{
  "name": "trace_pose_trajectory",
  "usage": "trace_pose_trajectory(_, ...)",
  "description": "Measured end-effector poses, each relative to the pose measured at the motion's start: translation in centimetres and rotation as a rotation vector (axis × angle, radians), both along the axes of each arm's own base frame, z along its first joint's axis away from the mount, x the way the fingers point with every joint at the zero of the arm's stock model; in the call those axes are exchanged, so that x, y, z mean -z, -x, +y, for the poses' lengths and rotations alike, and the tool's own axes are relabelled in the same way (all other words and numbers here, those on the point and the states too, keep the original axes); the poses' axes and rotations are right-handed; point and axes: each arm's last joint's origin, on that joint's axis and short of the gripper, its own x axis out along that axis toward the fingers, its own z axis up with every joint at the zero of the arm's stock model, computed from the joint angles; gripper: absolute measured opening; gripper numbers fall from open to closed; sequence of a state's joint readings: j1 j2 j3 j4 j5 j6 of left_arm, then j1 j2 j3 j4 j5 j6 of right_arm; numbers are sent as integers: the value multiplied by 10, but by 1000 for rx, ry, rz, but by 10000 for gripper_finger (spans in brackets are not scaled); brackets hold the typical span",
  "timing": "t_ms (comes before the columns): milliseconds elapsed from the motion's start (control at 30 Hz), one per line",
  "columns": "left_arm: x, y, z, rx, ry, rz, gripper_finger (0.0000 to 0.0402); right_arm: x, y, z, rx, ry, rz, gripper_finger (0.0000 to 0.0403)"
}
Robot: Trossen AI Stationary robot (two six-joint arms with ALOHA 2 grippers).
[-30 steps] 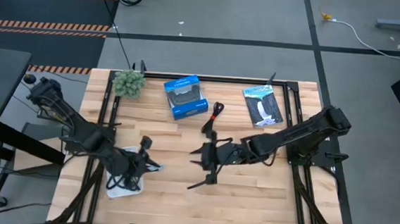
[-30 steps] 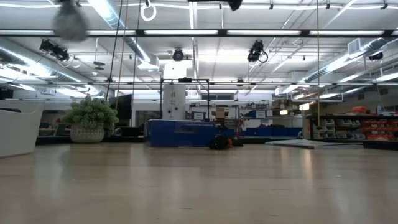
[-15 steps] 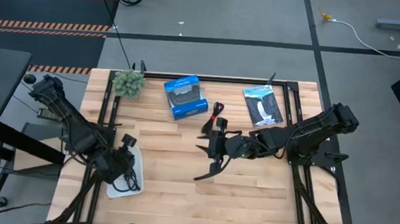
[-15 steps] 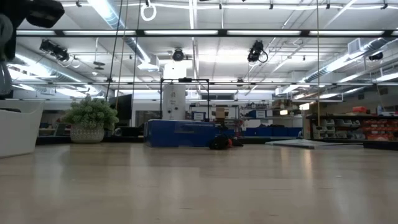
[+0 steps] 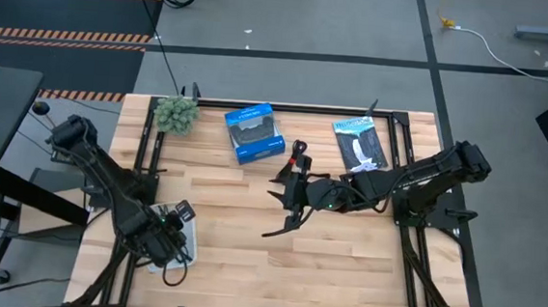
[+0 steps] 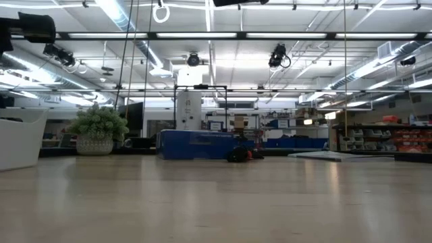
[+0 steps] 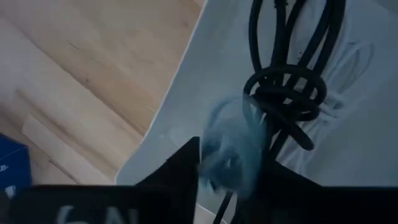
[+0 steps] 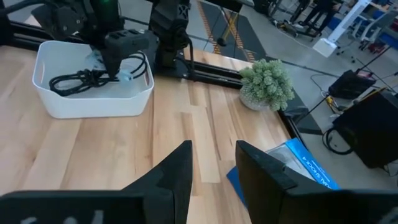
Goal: Pick and place USB-C Cables
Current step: Put the blue charger cable into the white bin, then put the black charger cable into the white bin
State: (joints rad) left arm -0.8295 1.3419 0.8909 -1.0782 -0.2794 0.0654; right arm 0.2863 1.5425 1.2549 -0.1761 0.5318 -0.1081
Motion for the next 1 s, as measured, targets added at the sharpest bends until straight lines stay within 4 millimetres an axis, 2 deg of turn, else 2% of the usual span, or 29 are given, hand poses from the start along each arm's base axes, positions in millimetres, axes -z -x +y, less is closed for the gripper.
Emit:
trace_pose_trajectory(200,0,0,0,-1,-4,-6,176,3,1,0,4,-1,26,129)
trace_pose_trajectory(367,-8,-5,-2,-10,-23,-74,207,5,1,0,4,3,40,129)
trace_pose_trajectory(500,-19,-11,-4,-14,-61,-183,206,6,1,0,8,-3,49,129)
trace_pose_trajectory(633,-21,-23,-2,-39,-54,-272,193,7,2,-1,16,-11,63,129)
trace_pose_trajectory(800,-16,-54,7,-168,-3,-365,173,8,3,-1,16,-7,75,129)
trace_pose_trajectory(1000,-6,-90,29,-337,23,-428,157,6,19,0,54,9,147,129)
